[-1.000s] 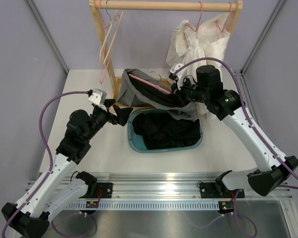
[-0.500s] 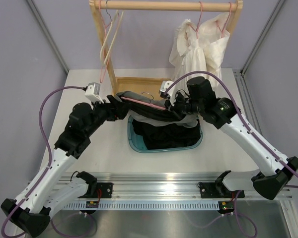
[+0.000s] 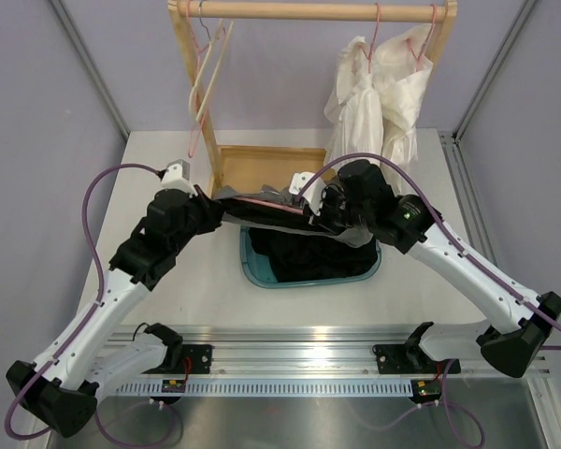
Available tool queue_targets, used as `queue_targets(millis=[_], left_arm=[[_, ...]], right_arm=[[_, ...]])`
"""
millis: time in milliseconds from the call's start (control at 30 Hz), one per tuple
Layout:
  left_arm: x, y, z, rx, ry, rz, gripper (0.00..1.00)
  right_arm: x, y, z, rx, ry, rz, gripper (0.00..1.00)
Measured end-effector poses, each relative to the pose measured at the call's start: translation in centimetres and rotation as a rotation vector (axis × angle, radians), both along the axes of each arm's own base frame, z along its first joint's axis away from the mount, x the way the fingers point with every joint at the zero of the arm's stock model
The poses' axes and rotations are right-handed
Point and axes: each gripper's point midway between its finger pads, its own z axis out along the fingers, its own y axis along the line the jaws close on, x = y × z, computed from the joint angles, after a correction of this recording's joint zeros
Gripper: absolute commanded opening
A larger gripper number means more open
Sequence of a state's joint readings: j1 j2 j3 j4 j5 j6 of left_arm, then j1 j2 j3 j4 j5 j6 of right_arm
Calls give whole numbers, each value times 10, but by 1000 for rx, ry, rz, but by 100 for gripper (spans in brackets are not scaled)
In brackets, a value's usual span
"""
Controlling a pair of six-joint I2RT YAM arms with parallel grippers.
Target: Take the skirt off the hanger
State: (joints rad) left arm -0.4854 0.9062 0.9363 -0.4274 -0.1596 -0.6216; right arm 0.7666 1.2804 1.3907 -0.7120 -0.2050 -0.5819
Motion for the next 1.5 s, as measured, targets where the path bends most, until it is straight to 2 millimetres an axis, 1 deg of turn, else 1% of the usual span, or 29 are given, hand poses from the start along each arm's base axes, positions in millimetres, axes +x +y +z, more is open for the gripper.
queue_targets(millis=[67,167,300,433,600,700,767,867,967,1033,1067,1167,1233,1333,1367,1400,1500], left_arm=[[0,4,-3,26,4,8,0],[-2,11,-9,71,16,14,0],[1,20,-11,89,20,18,0],[0,22,-10,93,18,-6,0],[-5,24,-13,133,23,-39,0],[-8,25,-17,155,34,-50,0],[-9,25,-18,161,37,-58,0],[-11,26,-21,157,37,-66,0],[-12,32,-28,155,50,-59,0],[-9,49,-36,187,67,-7,0],[-8,53,-38,183,75,4,0],[-10,49,-39,166,72,-22,0],[-12,46,-38,151,54,-42,0],[-21,43,-36,127,15,-84,1],[-24,41,-36,121,2,-101,9],[-27,39,-34,117,-15,-123,38],[-34,30,-22,109,-80,-209,68]], right_arm=[[2,-2,-4,-19,-19,2,0],[-2,-7,-9,-44,-40,26,0],[-8,-8,-7,-59,-90,86,0],[-15,-9,-13,-82,-127,150,0],[-17,-12,-27,-110,-166,189,0],[-18,-11,-27,-105,-176,200,0],[-21,-11,-22,-91,-180,204,0],[-26,-11,-8,-62,-177,215,0],[-31,-9,18,0,-177,242,0],[-35,-17,30,22,-170,239,0],[-38,-19,40,55,-174,244,0],[-47,-20,61,120,-181,261,0],[-49,-22,63,138,-166,256,0],[-48,-22,59,150,-120,229,0],[-47,-22,57,153,-103,219,0],[-45,-22,55,156,-84,208,0],[-40,-18,46,163,-17,182,0]])
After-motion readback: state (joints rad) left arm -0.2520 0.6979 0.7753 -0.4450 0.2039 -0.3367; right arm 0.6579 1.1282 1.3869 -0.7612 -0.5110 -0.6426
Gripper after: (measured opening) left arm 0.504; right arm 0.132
